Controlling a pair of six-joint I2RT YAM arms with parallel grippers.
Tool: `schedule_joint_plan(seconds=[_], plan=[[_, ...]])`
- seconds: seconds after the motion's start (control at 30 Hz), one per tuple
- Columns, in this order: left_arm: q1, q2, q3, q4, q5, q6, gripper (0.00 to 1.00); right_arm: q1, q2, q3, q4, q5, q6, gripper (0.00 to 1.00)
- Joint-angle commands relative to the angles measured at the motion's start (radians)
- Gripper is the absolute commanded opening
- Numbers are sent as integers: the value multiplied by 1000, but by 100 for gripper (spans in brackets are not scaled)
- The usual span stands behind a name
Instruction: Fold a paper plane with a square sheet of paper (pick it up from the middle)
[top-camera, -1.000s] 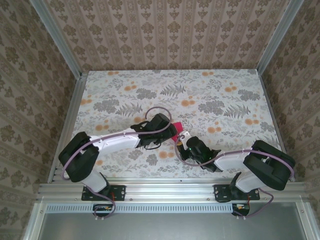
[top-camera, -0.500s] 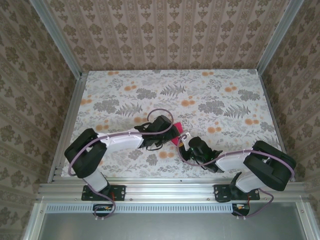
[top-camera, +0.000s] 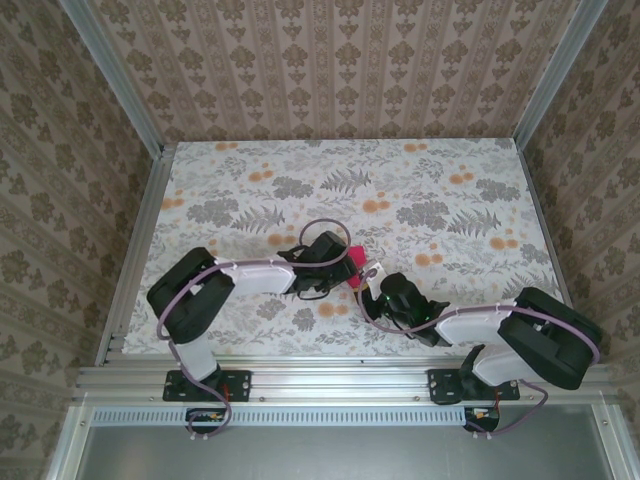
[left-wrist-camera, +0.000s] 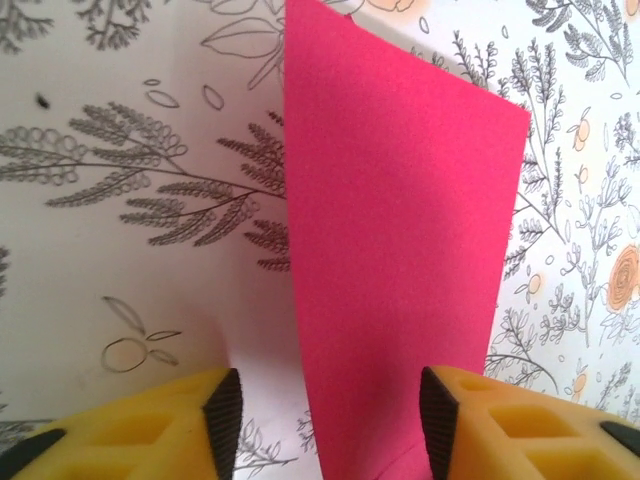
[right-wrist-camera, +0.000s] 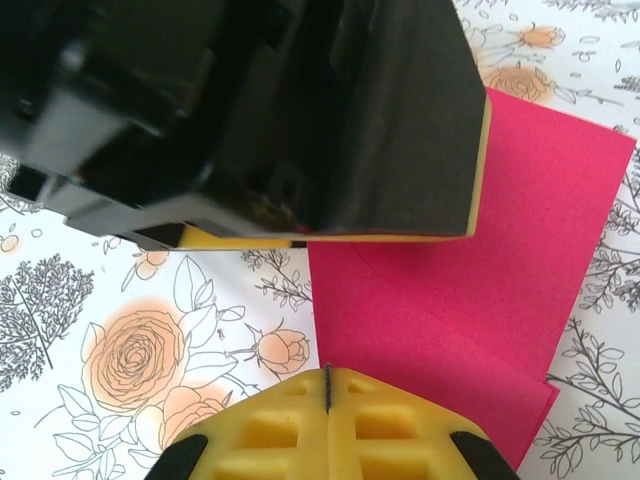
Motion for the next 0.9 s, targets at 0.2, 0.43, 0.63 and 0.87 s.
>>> schedule_joint_plan(seconds=[0.2,0.43,0.63,0.87], plan=[[17,32,44,42,30,10,22,-4,-38,-8,-63,31,-24,7],[22,39,62,18,38,15,9,-4,-128,16,-208,71,-20,32],[29,36,88,-24,47,25,7,0,-228,18,-286,111,-56,39],[36,37,109,-50,58,29,7,34,-225,75,-374,169,-187,42]])
